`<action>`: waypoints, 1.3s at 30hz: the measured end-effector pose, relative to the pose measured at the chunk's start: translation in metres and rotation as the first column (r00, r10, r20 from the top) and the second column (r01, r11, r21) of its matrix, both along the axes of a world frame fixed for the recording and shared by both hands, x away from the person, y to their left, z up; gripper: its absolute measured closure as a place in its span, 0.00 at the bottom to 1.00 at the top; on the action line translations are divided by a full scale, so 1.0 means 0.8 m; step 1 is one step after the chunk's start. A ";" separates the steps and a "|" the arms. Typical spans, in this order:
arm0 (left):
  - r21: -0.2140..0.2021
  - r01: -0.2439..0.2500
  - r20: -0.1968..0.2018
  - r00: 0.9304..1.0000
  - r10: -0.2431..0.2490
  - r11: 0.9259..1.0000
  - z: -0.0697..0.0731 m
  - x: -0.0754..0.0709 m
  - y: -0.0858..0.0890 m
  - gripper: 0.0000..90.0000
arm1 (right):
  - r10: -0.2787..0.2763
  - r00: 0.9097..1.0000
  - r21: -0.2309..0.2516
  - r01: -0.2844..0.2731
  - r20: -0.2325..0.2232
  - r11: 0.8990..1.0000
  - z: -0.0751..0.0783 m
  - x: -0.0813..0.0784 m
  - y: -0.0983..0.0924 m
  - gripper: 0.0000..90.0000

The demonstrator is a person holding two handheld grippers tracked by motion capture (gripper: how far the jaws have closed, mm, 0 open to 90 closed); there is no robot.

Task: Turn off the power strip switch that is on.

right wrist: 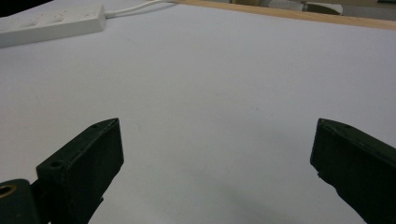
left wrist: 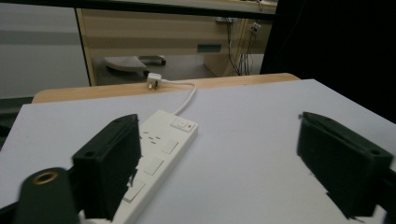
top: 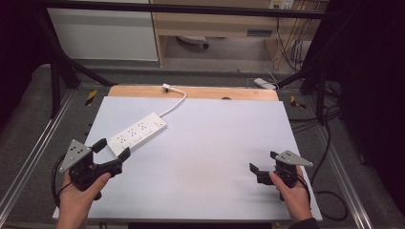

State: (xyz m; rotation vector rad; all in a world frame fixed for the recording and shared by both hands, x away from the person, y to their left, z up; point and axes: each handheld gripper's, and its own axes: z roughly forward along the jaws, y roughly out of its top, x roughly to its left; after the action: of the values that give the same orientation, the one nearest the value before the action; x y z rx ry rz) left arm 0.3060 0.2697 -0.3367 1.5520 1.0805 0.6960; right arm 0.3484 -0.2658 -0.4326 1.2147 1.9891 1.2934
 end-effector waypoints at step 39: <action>0.018 -0.023 0.046 0.999 0.022 1.000 0.017 0.041 0.026 1.00 | -0.011 1.000 0.004 0.010 0.005 1.000 0.002 -0.001 -0.002 0.04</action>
State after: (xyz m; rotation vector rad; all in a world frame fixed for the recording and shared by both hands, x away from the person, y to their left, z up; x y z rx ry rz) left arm 0.3388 0.2904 -0.3232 1.5347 1.0613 0.7550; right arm 0.3477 -0.2677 -0.4314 1.2208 1.9749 1.2947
